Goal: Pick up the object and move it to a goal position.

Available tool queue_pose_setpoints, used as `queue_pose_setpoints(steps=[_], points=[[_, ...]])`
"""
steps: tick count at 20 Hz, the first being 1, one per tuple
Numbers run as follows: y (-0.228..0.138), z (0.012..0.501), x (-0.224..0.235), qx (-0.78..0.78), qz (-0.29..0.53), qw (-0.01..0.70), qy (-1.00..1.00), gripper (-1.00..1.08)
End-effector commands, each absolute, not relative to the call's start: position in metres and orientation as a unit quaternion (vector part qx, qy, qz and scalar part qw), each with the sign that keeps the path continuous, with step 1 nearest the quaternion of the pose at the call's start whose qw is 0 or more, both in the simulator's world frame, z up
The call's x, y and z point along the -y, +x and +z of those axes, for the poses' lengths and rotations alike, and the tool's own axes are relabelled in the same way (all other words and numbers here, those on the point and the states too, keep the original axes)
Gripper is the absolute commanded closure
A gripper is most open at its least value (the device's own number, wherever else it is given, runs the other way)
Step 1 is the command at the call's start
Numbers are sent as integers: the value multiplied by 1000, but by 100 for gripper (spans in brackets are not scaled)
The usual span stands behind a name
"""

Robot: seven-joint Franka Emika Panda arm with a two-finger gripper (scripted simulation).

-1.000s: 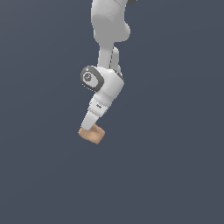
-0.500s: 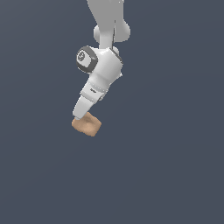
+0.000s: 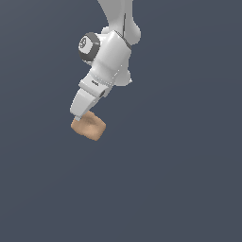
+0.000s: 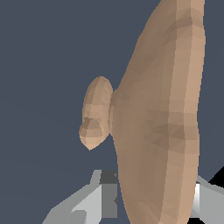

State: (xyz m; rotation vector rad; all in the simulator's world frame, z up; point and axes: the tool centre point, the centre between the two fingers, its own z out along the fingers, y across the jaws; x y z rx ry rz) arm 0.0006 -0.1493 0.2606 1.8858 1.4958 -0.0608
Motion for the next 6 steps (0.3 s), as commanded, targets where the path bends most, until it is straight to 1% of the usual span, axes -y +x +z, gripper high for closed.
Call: queue_pose_setpoints(steps=[1,6], points=[[1,269,151,-580,-24,359,731,108],[1,275,151,-580,-24,359,731,108]])
